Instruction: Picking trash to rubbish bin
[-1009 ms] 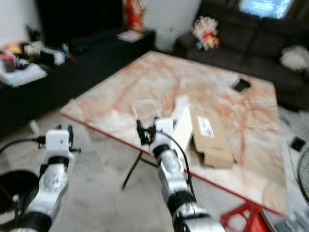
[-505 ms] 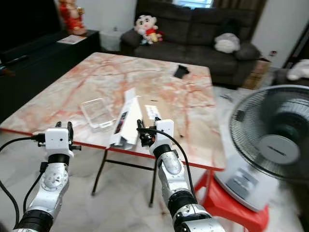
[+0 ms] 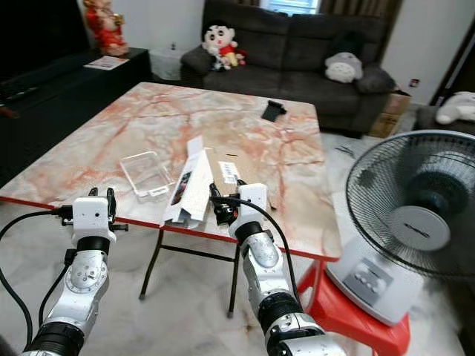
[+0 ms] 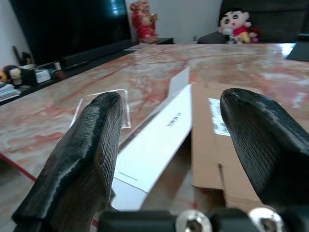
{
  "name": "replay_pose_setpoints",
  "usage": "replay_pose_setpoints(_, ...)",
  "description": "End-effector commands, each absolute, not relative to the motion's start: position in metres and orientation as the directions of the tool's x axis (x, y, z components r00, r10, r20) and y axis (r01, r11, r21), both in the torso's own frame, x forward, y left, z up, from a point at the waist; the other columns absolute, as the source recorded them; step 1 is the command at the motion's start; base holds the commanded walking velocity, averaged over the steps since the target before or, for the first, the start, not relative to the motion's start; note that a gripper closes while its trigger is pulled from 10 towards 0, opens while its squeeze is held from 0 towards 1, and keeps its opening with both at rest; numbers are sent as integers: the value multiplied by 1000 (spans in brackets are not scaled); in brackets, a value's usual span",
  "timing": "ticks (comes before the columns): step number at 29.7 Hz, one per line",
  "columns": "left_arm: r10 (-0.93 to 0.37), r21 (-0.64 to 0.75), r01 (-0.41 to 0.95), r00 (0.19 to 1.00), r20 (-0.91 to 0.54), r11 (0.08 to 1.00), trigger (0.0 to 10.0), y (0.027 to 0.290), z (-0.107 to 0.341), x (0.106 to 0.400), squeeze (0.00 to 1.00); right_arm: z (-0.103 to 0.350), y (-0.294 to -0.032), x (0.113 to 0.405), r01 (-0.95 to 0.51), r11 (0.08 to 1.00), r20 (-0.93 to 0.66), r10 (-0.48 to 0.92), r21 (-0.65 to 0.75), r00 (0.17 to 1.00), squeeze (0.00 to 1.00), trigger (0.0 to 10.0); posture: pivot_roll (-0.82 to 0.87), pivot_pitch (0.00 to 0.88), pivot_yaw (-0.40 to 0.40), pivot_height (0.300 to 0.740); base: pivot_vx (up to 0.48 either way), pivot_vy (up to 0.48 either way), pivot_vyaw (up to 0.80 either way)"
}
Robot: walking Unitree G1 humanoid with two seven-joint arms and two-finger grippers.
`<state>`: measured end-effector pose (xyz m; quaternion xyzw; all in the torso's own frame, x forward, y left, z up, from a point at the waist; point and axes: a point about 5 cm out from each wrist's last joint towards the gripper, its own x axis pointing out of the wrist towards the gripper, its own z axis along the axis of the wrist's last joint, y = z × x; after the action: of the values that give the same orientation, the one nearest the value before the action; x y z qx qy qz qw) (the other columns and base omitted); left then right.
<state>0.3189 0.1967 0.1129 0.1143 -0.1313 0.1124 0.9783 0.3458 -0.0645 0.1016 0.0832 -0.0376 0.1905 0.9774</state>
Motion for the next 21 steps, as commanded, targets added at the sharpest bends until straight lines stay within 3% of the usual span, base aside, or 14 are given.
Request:
replay_pose_setpoints(1,188,177,-245,939,290,953,10000,195,117,320,0,106,-60,347,-386,910,126,369,154,921,0,10000,46,0,-78,740,0,0,0)
replay_pose_setpoints(5,191,176,-247,939,286,953,10000,195,117,321,0,107,-59,346,-389,908,127,372,154,919,0,10000,46,0,-78,740,0,0,0)
replay_pose_setpoints(21,196,173,-251,938,286,952,10000,196,118,321,0,107,-58,346,-400,907,127,385,133,914,0,10000,48,0,-78,740,0,266,0)
